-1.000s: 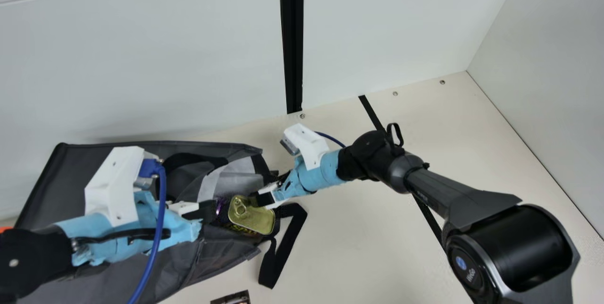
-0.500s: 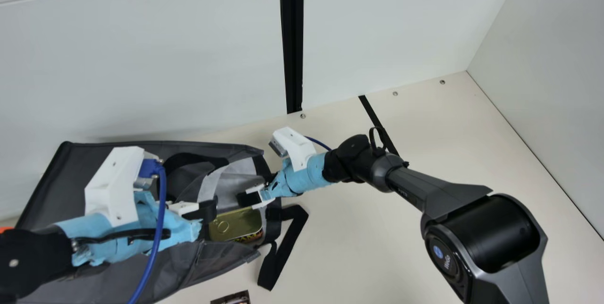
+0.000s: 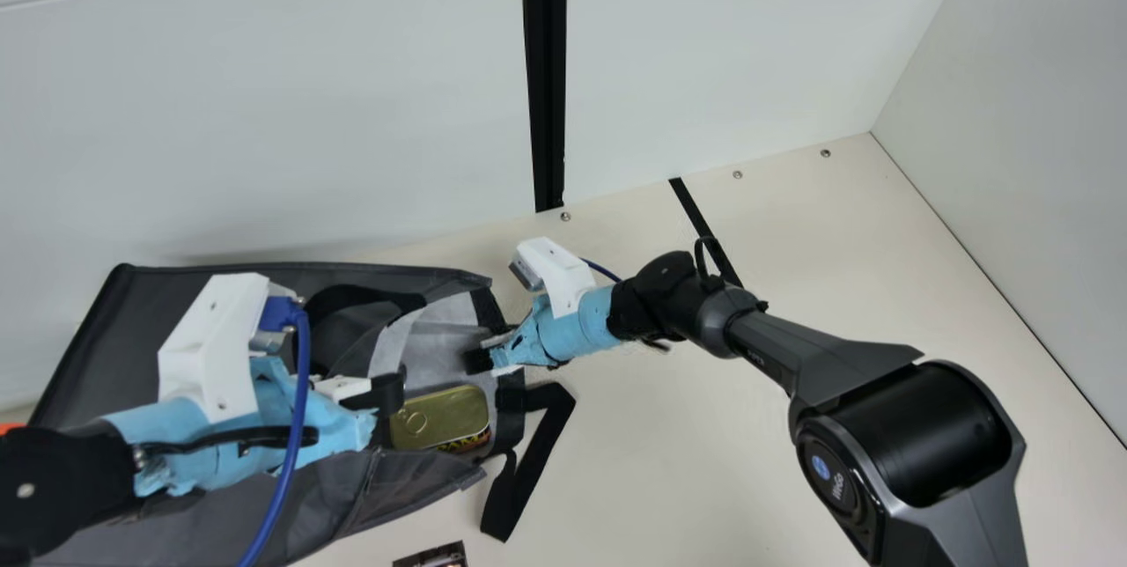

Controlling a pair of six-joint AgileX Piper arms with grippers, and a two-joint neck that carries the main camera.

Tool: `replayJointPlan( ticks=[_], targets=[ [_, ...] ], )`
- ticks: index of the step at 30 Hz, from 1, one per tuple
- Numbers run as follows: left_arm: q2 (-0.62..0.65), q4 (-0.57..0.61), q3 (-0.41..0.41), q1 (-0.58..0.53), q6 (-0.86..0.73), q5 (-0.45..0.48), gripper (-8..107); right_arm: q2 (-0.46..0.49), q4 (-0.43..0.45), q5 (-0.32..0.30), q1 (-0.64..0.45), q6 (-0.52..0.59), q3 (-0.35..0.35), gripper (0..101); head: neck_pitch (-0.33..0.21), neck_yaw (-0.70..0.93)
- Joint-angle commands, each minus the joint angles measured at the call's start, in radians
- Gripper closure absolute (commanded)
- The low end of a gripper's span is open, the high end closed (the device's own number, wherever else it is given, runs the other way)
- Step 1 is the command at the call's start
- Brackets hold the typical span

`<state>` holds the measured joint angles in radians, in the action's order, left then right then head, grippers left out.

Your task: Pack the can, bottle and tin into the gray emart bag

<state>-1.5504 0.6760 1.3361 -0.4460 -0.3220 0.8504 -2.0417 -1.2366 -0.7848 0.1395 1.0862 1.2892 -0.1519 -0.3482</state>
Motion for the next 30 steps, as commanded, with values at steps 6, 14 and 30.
replayJointPlan(
  ticks=[6, 14, 30],
  targets=[
    [0.000, 0.000, 0.000, 0.000, 0.000, 0.000, 89, 0.030, 0.004, -0.019, -0.015, -0.005, -0.038, 101, -0.023, -0.001],
    [0.000, 0.000, 0.000, 0.000, 0.000, 0.000, 89, 0.076, -0.007, -0.047, -0.034, -0.004, -0.087, 101, -0.023, -0.001],
    [-0.037, 0.039, 0.055, 0.022, -0.078, 0.004, 89, 0.212, -0.020, -0.117, -0.097, -0.006, -0.167, 101, -0.023, -0.001]
  ],
)
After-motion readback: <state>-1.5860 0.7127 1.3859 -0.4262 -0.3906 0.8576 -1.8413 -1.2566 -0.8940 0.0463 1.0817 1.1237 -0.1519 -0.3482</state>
